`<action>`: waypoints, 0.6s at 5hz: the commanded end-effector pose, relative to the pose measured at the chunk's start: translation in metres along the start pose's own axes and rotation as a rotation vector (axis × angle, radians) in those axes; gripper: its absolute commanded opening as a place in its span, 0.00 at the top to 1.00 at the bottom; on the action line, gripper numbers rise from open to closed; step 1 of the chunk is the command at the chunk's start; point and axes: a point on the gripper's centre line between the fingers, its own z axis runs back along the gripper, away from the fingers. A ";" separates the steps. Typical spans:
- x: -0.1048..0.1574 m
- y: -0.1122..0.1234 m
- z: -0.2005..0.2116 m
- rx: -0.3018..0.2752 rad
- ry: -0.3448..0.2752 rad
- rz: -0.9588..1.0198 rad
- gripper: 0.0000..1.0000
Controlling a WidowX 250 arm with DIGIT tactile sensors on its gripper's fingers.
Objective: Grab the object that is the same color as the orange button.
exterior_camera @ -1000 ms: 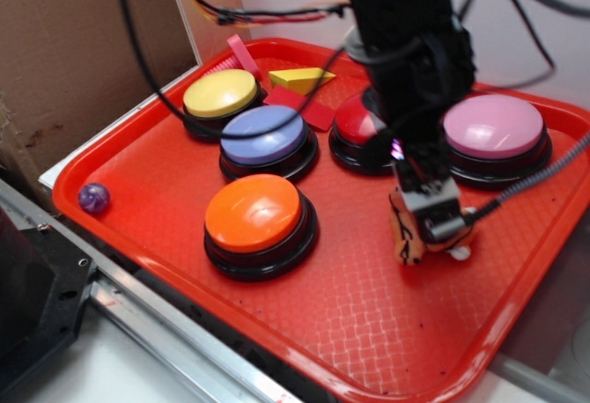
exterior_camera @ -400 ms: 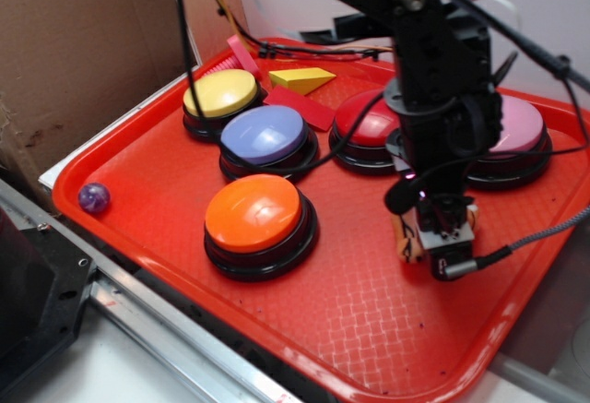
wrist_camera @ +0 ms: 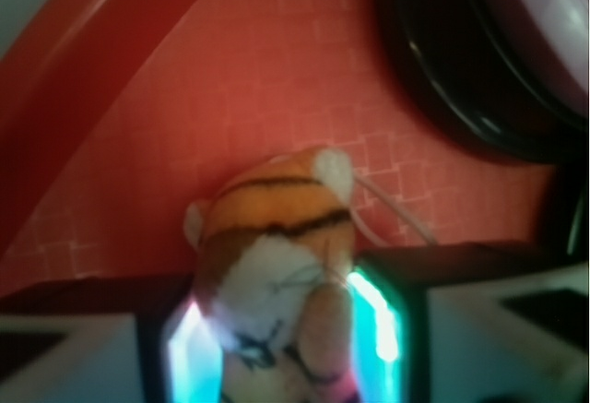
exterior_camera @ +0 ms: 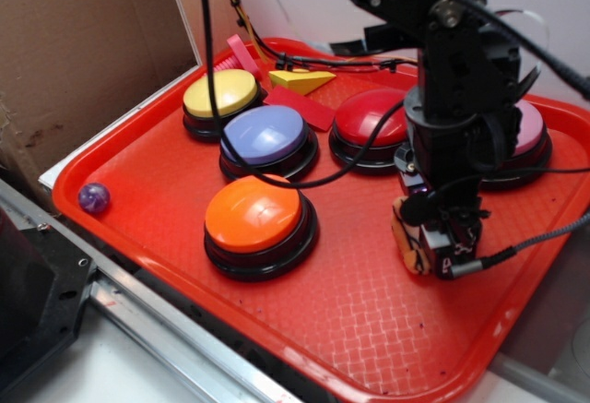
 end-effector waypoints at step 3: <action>-0.043 0.053 0.100 -0.057 0.007 0.479 1.00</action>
